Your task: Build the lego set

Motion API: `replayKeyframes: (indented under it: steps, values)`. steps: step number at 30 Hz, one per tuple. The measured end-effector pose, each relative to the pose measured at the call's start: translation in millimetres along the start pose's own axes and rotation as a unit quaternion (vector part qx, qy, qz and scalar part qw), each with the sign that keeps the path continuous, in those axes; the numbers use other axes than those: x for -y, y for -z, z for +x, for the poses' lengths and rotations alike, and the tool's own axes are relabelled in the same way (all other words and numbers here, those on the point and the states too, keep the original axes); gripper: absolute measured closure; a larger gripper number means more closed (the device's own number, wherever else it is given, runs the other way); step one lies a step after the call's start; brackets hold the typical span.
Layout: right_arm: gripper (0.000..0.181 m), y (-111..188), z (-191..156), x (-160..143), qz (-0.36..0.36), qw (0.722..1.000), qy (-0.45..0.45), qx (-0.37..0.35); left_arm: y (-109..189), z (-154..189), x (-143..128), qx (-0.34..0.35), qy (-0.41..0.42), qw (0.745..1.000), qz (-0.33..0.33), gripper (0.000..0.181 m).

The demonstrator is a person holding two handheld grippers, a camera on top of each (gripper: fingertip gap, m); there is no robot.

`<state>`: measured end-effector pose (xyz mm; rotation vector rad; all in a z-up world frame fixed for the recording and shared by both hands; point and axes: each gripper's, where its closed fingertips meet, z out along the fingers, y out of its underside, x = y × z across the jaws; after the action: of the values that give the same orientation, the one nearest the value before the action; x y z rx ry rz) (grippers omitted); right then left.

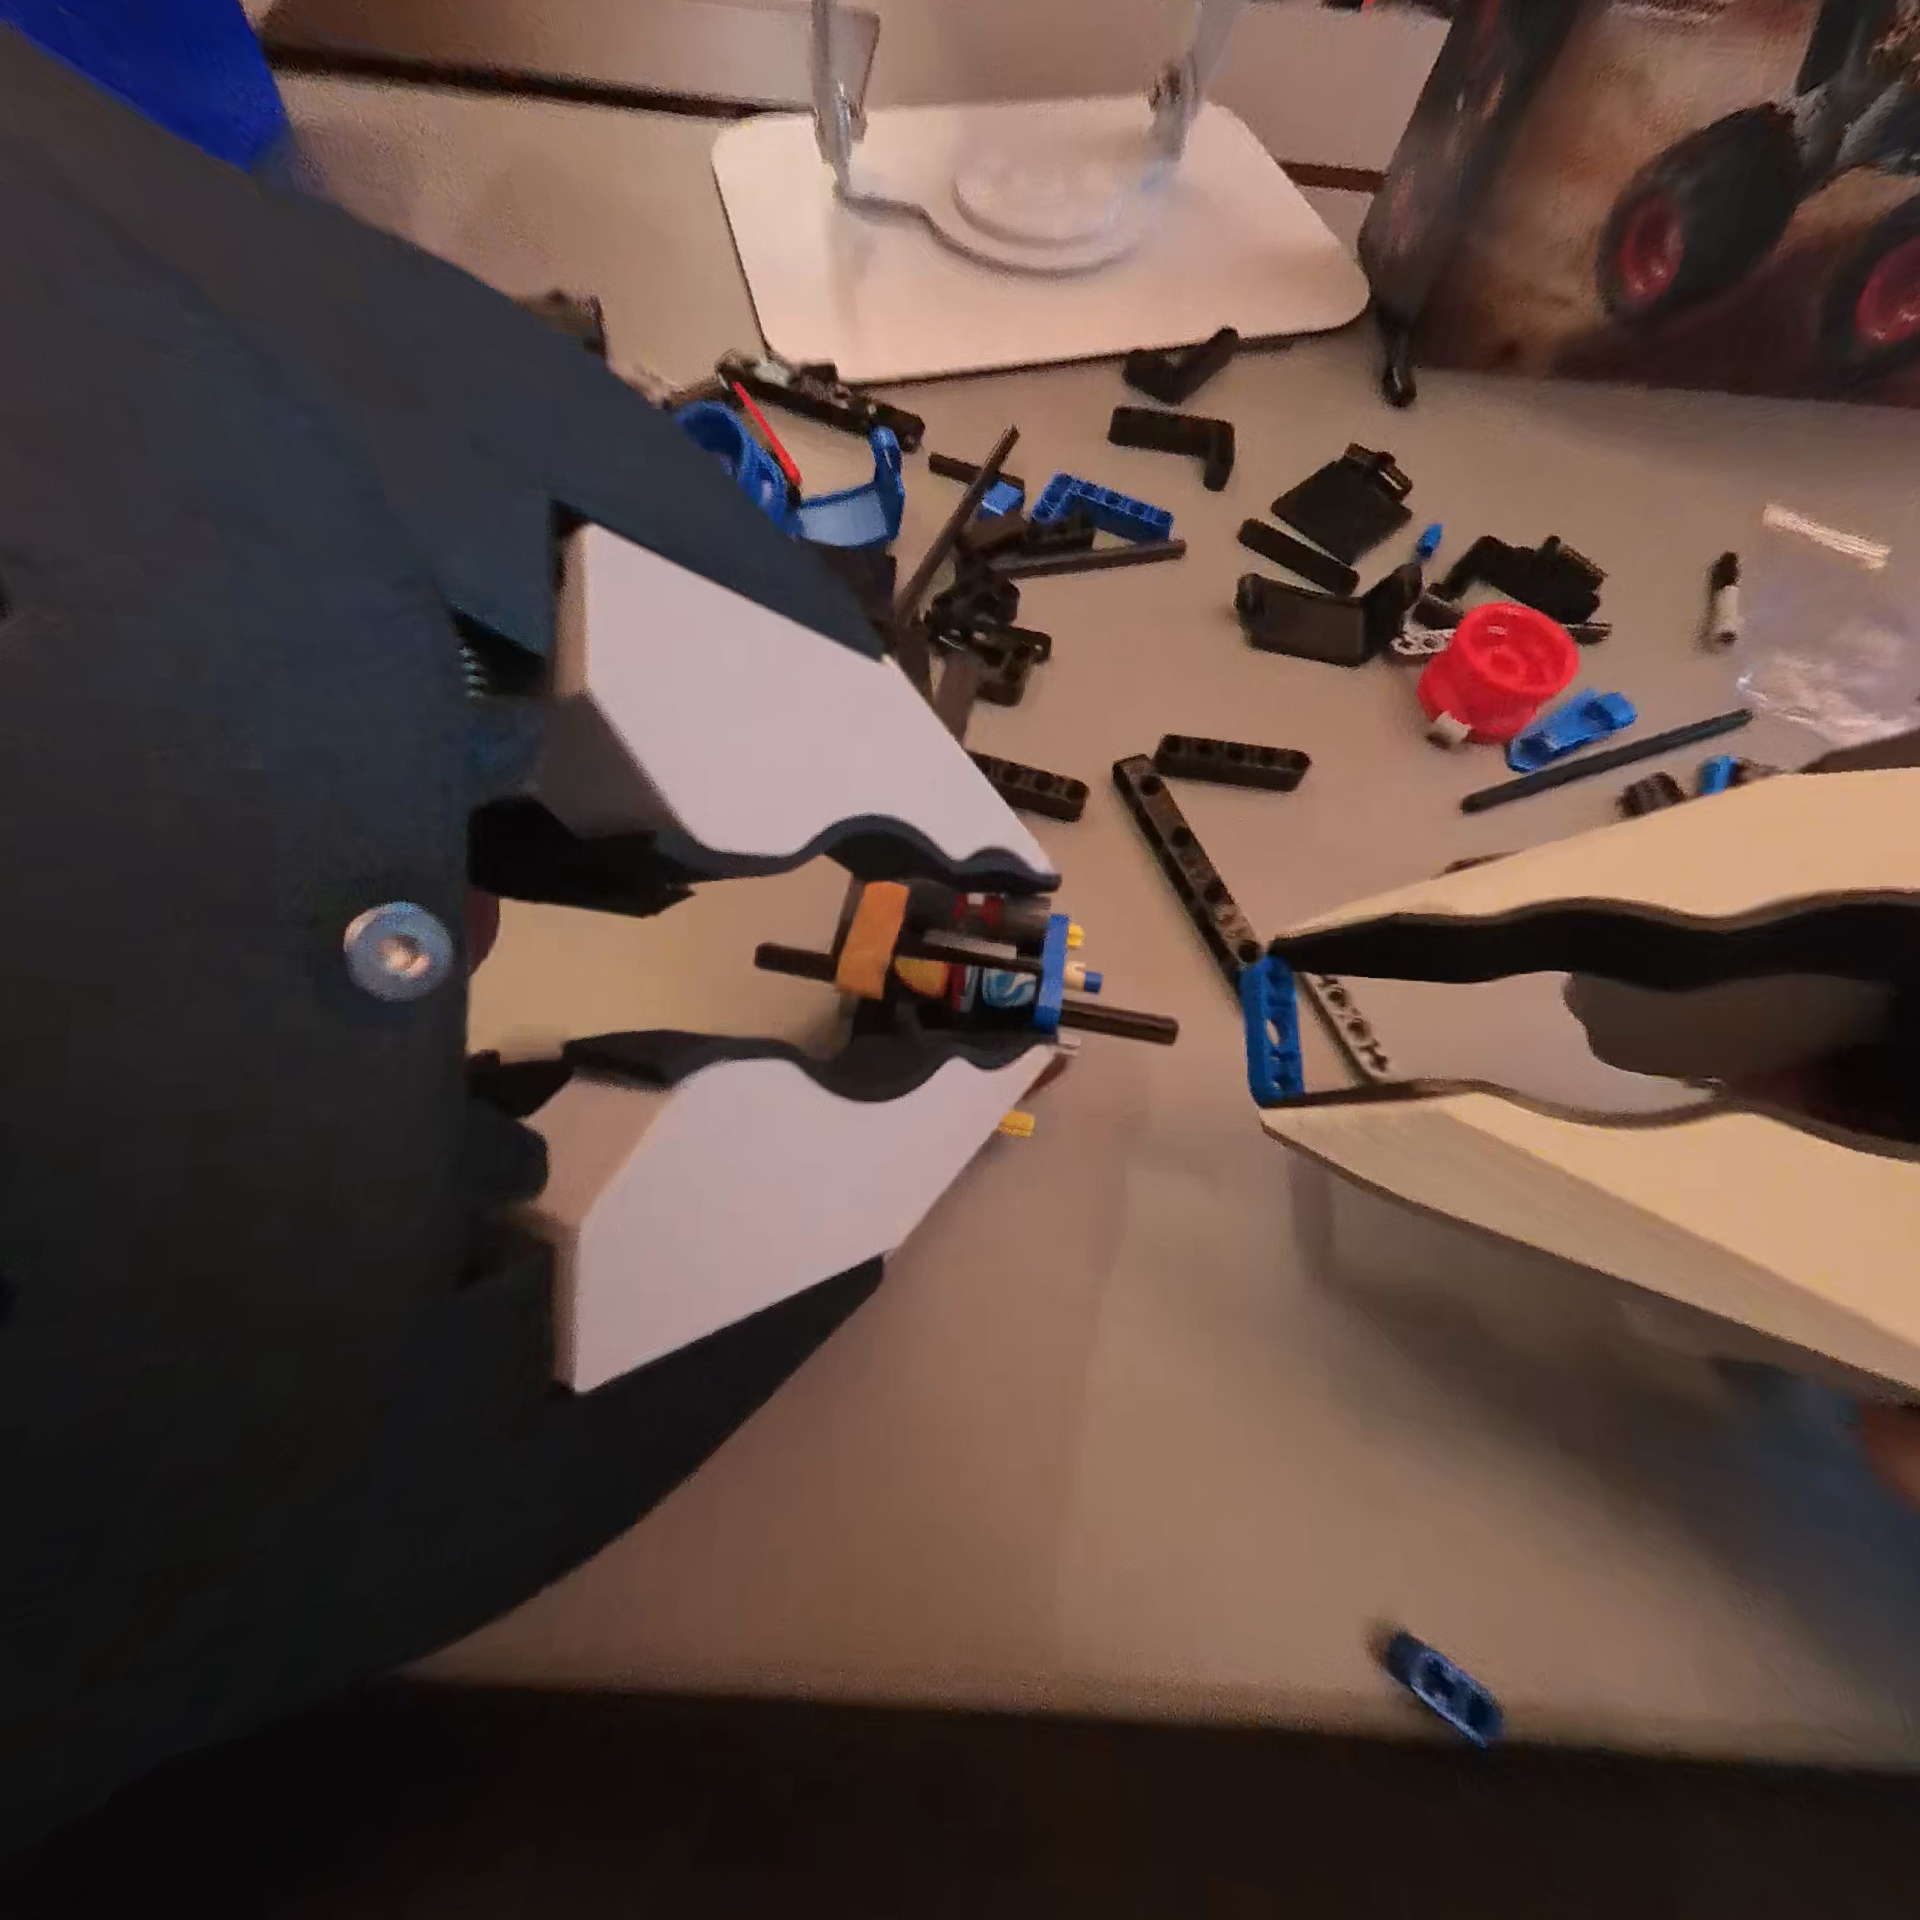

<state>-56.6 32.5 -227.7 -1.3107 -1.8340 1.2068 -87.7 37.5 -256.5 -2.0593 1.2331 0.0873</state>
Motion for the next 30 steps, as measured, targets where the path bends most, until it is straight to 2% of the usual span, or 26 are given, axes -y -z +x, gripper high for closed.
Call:
replayKeyframes:
  steps: [5,8,13,19,30]
  values:
    - [0.161,6.3,5.8,22.2,0.067,0.998,-0.023,0.000,6.3,-5.3,13.2,0.023,0.076,0.993,0.091,0.160]
    - [0.162,9.6,2.1,40.3,0.114,0.993,-0.019,0.006,19.5,-7.8,32.0,0.018,0.145,0.969,0.201,0.160]
    - [0.162,19.0,2.8,59.2,0.170,0.985,-0.020,-0.002,37.1,-17.4,46.4,0.030,0.164,0.945,0.280,0.161]
    - [0.162,24.3,3.0,63.7,0.195,0.980,-0.032,-0.002,44.8,-21.5,55.4,0.047,0.158,0.936,0.312,0.161]
    - [0.162,26.2,1.1,71.3,0.221,0.975,-0.038,-0.005,46.3,-25.5,55.8,0.082,0.134,0.938,0.309,0.161]
